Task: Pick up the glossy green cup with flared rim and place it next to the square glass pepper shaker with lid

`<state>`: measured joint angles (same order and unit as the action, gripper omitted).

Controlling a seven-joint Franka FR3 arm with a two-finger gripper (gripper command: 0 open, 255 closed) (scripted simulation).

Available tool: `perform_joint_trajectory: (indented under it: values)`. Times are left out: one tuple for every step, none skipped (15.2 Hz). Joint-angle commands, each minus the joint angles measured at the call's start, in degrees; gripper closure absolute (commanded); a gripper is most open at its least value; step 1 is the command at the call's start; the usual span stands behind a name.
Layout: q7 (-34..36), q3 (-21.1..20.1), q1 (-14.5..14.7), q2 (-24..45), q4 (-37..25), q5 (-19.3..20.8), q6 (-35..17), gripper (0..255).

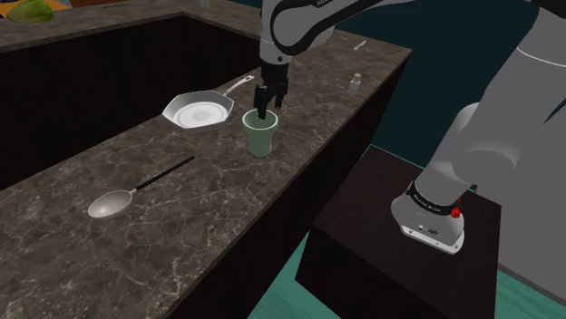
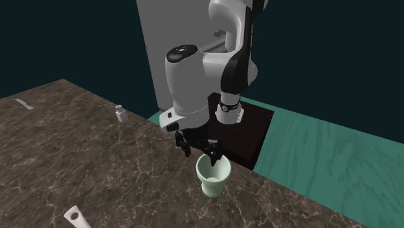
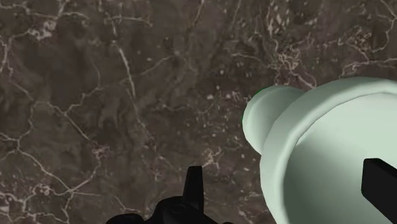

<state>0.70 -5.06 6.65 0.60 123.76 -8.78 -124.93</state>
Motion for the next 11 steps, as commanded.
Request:
perform_joint_trajectory:
  values:
    - [-0.2,0.0,0.0,0.6,0.8,-0.1,-1.5,0]
    - [-0.2,-0.1,0.1,0.8,1.0,-0.1,-1.9,0]
    - [-0.2,-0.1,0.1,0.8,1.0,-0.1,-1.9,0]
    - [-0.2,-0.1,0.1,0.8,1.0,-0.1,-1.9,0]
    - [-0.2,-0.1,0.1,0.8,1.0,-0.1,-1.9,0]
    - [-0.2,-0.1,0.1,0.8,1.0,-0.1,-1.9,0]
    - [-0.2,-0.1,0.1,0.8,1.0,-0.1,-1.9,0]
    - [-0.2,-0.1,0.1,0.8,1.0,-0.1,-1.9,0]
    - [-0.2,-0.1,0.1,0.8,1.0,-0.1,-1.9,0]
    - [-0.2,-0.1,0.1,0.8,1.0,-0.1,-1.9,255]
    - [-0.2,-0.1,0.1,0.8,1.0,-0.1,-1.9,255]
